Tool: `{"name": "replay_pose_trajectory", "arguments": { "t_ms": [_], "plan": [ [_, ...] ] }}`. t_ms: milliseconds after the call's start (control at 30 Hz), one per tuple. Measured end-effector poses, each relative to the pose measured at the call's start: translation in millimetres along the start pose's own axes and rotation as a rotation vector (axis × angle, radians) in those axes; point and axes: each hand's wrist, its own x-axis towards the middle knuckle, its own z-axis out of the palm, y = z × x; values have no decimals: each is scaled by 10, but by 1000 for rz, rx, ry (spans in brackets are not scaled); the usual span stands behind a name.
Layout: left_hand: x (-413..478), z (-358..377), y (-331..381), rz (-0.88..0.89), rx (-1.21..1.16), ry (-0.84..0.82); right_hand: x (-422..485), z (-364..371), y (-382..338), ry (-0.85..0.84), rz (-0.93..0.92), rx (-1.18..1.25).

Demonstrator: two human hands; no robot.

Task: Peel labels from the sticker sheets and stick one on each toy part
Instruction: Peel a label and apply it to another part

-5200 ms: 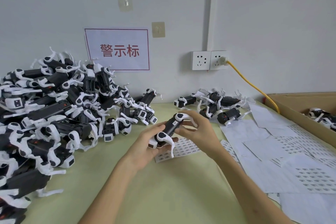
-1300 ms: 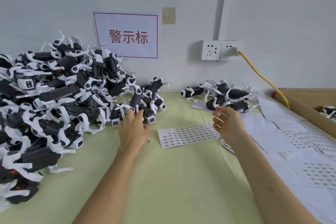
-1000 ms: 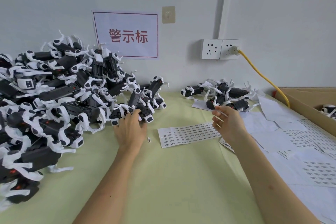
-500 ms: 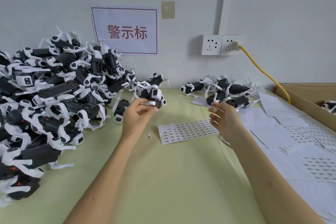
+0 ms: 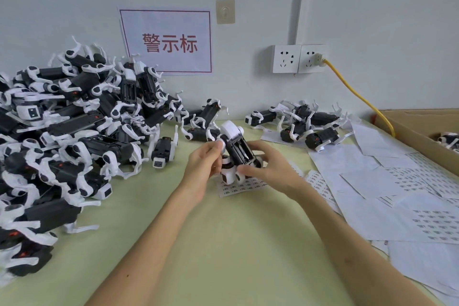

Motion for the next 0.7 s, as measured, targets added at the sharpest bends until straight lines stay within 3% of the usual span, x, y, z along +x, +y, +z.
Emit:
{"name": "replay_pose_trajectory", "arguments": {
  "t_ms": [133, 267, 333, 433, 567, 700],
  "plan": [
    [13, -16, -11, 94, 198, -60, 18, 88, 40, 62, -27, -137],
    [-27, -36, -146, 233, 823, -83, 27, 76, 69, 210, -3, -87],
    [-44, -51, -188, 240, 983, -100, 32, 36, 49, 268, 30, 57],
    [-33, -65, -181, 249, 959, -9, 34, -29, -8, 331, 44, 298],
    [-14, -80, -218, 284, 953, 109, 38, -82, -28, 399, 59, 374],
    [27, -113, -152, 164, 547, 138, 51, -127, -11, 451, 80, 395]
  ]
}}
